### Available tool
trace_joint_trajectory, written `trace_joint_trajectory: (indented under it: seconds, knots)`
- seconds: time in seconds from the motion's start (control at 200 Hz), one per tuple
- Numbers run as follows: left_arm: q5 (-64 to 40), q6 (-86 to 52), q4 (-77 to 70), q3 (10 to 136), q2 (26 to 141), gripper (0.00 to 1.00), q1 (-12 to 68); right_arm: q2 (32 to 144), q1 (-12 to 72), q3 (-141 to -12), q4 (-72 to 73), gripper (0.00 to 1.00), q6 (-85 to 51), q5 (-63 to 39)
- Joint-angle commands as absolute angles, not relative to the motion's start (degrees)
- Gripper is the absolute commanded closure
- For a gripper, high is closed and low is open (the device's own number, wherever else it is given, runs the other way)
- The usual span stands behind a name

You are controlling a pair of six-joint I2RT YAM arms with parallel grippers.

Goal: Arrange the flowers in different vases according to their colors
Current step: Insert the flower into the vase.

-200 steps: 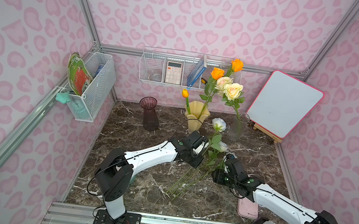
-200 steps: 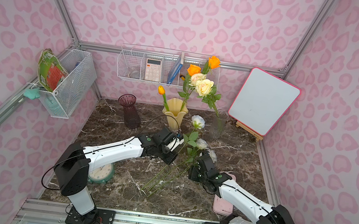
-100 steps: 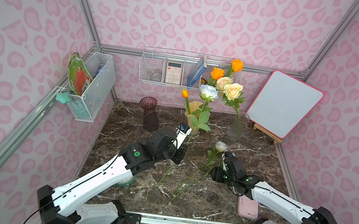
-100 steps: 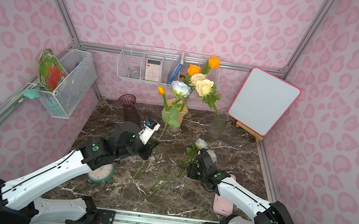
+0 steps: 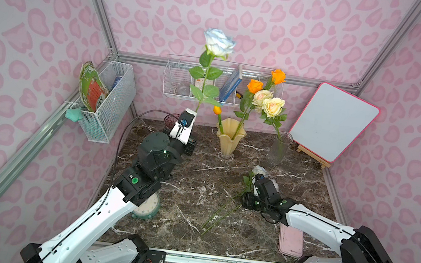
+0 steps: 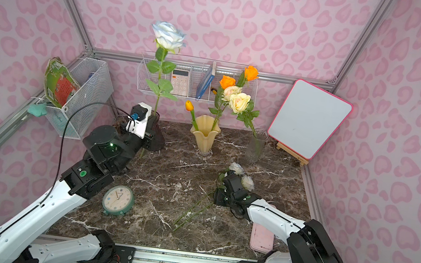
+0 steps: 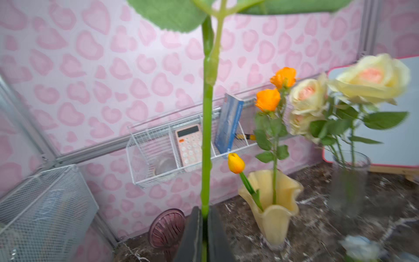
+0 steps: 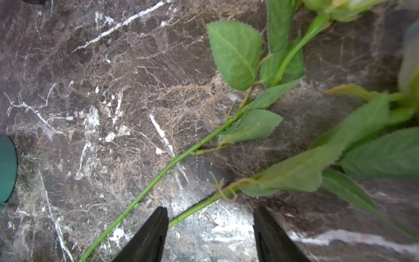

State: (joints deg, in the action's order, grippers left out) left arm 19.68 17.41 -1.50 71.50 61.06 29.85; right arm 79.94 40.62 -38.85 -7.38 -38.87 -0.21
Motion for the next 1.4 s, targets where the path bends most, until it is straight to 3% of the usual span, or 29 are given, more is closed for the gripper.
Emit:
trace_joint_trajectory:
  seconds: [0.0, 0.406, 0.756, 1.032, 1.398]
  knots:
    - [14.37, 18.53, -10.11, 74.41, 64.4, 1.0, 24.74, 82.28, 41.21, -40.63, -6.14, 0.38, -37.94, -0.51]
    - [-3.02, 4.13, -21.67, 82.16, 81.09, 1.0, 8.23, 86.62, 41.3, -44.59, -6.47, 0.38, -36.21, -1.41]
    - [-5.07, 1.93, -31.62, 86.27, 93.22, 1.0, 5.72, 83.11, 41.29, -41.04, -7.28, 0.38, -37.7, -3.26]
    - [-4.14, 2.3, -35.51, 80.12, 95.9, 1.0, 4.58, 76.54, 41.52, -37.85, -11.17, 0.37, -39.99, -6.85]
    - [-2.96, 2.64, -40.95, 71.17, 96.93, 1.0, 4.44, 66.44, 42.5, -32.27, -20.1, 0.39, -44.85, -3.26]
